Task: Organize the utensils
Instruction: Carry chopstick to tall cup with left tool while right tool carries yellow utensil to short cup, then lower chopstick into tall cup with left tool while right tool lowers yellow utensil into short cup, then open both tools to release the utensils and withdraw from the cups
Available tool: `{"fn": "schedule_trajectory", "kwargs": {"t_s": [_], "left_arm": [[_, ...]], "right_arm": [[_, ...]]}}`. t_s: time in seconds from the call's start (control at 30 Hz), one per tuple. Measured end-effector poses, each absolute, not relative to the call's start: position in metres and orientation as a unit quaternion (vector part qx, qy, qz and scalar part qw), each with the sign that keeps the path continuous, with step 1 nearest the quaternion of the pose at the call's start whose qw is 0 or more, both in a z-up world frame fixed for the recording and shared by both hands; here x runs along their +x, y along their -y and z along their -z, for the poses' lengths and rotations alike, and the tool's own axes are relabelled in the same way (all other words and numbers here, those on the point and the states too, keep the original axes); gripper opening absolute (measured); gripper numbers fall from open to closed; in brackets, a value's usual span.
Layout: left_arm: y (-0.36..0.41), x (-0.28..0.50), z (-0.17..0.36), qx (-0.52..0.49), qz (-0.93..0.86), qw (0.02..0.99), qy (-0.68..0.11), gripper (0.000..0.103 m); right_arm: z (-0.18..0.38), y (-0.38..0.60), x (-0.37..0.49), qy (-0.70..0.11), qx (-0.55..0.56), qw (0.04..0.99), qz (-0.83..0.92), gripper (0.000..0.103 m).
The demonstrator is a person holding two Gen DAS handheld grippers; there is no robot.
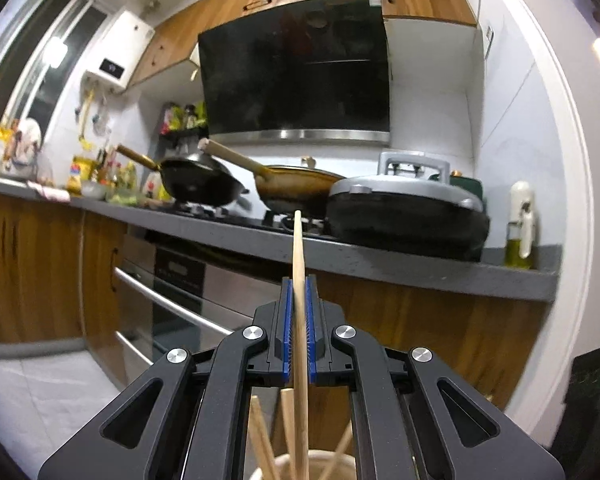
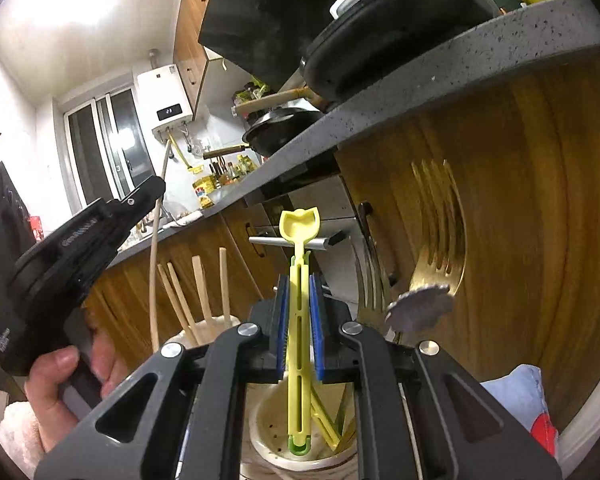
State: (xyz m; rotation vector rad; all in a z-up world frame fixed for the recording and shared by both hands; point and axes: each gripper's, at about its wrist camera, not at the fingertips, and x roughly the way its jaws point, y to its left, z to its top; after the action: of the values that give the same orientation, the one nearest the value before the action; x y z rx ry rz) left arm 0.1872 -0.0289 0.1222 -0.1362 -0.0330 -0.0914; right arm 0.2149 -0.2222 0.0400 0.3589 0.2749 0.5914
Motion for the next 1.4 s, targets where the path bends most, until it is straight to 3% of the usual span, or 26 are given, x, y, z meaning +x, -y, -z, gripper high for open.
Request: {"fn": "schedule_trajectory", "kwargs": {"t_s": [0.83,0.87,0.93,1.07,1.17,1.4], "left_arm": [[0.019,0.125,-0.068,-0.042,0.099,0.989,-0.100,0.007],[0.019,0.126,-0.067,-0.043,0.098,0.989,-0.104,0.008],[0.017,0.125,-0.066,-0.047,0.099,0.988,-0.109,0.024],[0.017,0.121,-0.065,-0.048,0.093,0.989,-0.107,0.024],[0.016,0.118,-0.064,-0.050,0.092,0.989,-0.107,0.032],[0.013,0.099,-0.060,-0.047,0.079,0.990,-0.103,0.035]], "right_arm": [[-0.020,0.214,0.164,-0.174,0.063,0.953,-0.240,0.010],[-0.019,0.215,0.163,-0.177,0.066,0.952,-0.240,0.010],[-0.018,0.216,0.162,-0.181,0.071,0.951,-0.241,0.010],[-0.018,0.218,0.159,-0.178,0.069,0.952,-0.241,0.012],[-0.023,0.218,0.160,-0.170,0.071,0.952,-0.245,0.031],[-0.026,0.219,0.145,-0.150,0.055,0.961,-0.224,0.031]]}}
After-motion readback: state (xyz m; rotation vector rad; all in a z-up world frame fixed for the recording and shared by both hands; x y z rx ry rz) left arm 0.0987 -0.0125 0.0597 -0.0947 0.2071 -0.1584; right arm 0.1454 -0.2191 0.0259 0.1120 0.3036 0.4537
